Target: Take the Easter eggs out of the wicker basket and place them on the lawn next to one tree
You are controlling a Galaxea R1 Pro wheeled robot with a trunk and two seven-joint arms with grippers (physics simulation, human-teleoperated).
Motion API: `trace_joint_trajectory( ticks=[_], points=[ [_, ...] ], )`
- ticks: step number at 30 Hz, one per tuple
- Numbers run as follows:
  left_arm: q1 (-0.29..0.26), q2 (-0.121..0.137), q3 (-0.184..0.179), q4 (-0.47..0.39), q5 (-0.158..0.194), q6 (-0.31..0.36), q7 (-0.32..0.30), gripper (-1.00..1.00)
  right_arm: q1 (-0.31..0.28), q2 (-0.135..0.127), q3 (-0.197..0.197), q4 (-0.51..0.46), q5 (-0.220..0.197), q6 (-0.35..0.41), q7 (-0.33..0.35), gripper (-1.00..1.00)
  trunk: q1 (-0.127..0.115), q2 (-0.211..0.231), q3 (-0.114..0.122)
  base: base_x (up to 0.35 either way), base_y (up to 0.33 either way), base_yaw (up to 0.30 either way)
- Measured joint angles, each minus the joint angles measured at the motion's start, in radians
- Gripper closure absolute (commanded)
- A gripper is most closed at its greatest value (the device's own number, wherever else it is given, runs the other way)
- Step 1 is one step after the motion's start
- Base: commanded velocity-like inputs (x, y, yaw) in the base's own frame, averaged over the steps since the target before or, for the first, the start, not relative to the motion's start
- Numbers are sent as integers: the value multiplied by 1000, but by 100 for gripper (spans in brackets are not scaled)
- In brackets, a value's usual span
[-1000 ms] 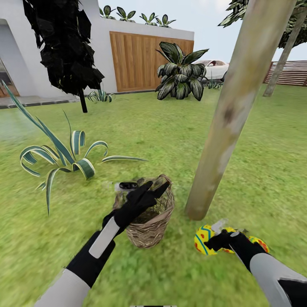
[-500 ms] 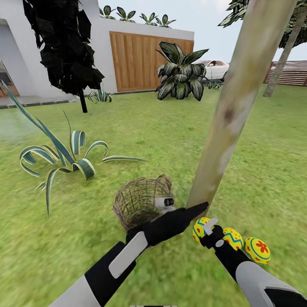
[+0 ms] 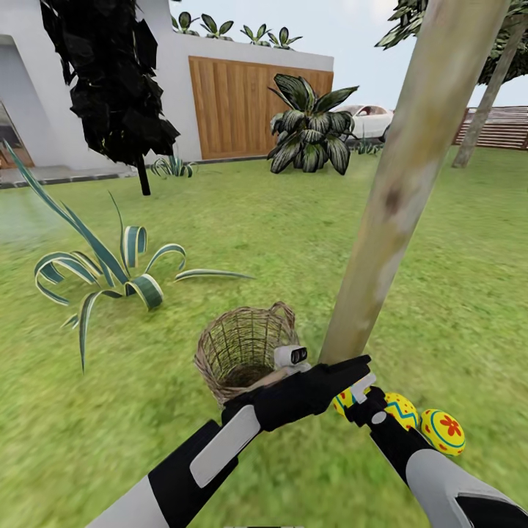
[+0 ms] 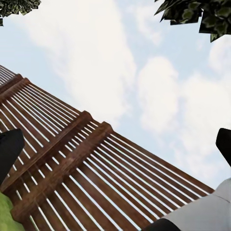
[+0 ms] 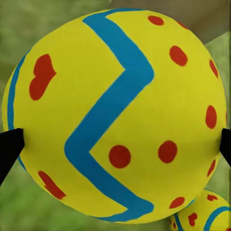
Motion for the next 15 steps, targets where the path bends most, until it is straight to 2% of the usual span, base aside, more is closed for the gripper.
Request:
trace_joint_trajectory(
  ticks=[13,15],
  points=[
    [0,0,1,3,-2,-1,3,-100,0,9,1,7,0,0,0,100,-50,91,41,0,0,0],
    [0,1,3,5,-1,-1,3,-100,4,10,0,8,0,0,0,100,-50,91,41,0,0,0]
  ],
)
